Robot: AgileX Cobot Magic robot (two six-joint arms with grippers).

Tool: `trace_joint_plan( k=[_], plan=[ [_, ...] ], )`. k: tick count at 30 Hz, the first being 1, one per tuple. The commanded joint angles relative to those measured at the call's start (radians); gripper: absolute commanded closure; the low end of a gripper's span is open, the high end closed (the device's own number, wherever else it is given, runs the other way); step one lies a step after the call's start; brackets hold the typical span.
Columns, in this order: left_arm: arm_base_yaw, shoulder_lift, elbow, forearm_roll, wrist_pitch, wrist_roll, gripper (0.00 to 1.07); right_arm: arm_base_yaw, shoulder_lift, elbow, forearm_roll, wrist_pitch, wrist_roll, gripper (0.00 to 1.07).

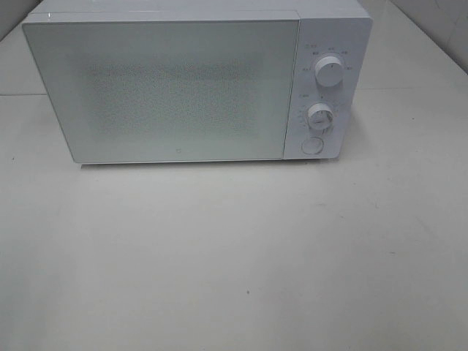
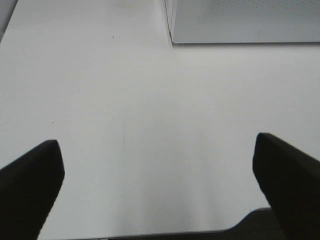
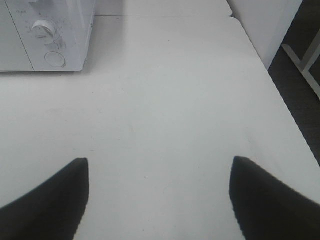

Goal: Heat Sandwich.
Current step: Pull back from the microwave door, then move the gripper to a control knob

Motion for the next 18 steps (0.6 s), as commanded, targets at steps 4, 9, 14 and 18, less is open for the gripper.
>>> trace_joint_plan(
  k=[4,9,14,18],
  plan=[
    [0.01,-0.081,0.0,-0.002,-0.004,-0.004,0.09,-0.005,-0.029,0.001,0.002,-0.008,0.005,0.32],
    [0.01,-0.079,0.001,-0.002,-0.003,-0.004,0.09,-0.005,-0.029,0.001,0.002,-0.008,0.005,0.32],
    [0.01,-0.079,0.001,-0.002,-0.003,-0.004,0.09,-0.005,-0.029,0.001,0.002,-0.008,0.005,0.32],
    [0.01,-0.079,0.001,-0.002,-0.003,-0.004,0.09,-0.005,-0.029,0.001,0.002,-0.008,0.005,0.32]
  ],
)
